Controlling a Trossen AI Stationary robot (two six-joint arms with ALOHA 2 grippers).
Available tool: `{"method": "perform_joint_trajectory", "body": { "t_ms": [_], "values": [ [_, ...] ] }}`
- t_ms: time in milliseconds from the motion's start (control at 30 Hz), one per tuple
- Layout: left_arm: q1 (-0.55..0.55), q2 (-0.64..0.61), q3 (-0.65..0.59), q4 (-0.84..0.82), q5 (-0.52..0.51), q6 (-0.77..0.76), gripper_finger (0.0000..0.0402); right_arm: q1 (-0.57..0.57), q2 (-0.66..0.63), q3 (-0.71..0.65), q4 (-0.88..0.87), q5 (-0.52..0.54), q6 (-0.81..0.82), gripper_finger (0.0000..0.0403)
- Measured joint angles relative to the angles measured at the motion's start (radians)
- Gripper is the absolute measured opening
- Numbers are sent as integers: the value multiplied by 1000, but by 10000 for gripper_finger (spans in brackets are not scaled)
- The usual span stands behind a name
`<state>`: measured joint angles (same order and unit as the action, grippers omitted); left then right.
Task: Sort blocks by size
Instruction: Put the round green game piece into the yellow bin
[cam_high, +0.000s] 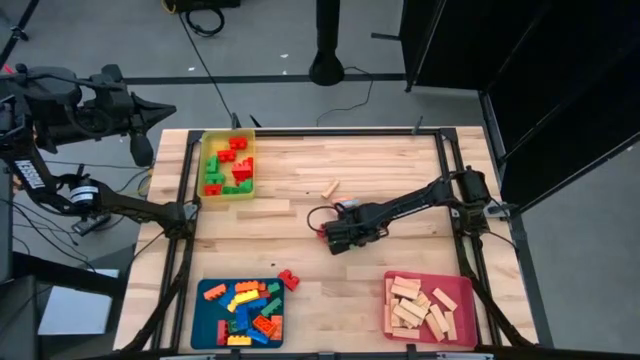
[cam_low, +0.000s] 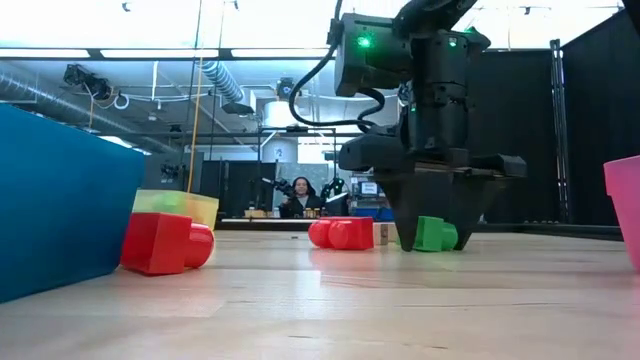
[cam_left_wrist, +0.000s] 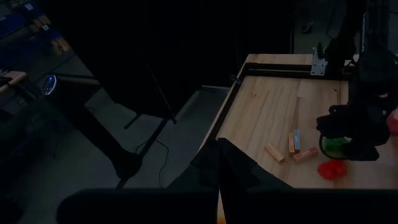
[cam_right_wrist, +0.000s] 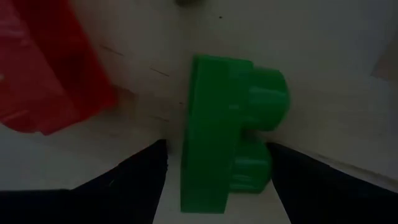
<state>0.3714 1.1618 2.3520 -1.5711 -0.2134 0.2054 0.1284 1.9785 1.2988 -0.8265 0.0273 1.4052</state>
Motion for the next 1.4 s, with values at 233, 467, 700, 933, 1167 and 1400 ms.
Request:
{"method": "perform_joint_trajectory", "body": {
  "t_ms": [233, 467, 700, 933, 1167, 1400],
  "values": [
    [0, 0, 0, 0, 0, 36, 2, -15, 0, -1, 7, 31, -56, 284],
    [0, 0, 0, 0, 0, 37, 2, -48, 0, -1, 5, 51, -128, 200],
    [0, 0, 0, 0, 0, 37, 2, -55, 0, -1, 24, 50, -134, 176],
    [0, 0, 0, 0, 0, 37, 2, -46, 1, 80, 34, 34, -167, 176],
    [0, 0, 0, 0, 0, 37, 2, -59, 0, 277, 77, 116, -255, 176],
    [0, 0, 0, 0, 0, 37, 2, -154, 14, 356, 411, 152, -393, 176]
  ]
}}
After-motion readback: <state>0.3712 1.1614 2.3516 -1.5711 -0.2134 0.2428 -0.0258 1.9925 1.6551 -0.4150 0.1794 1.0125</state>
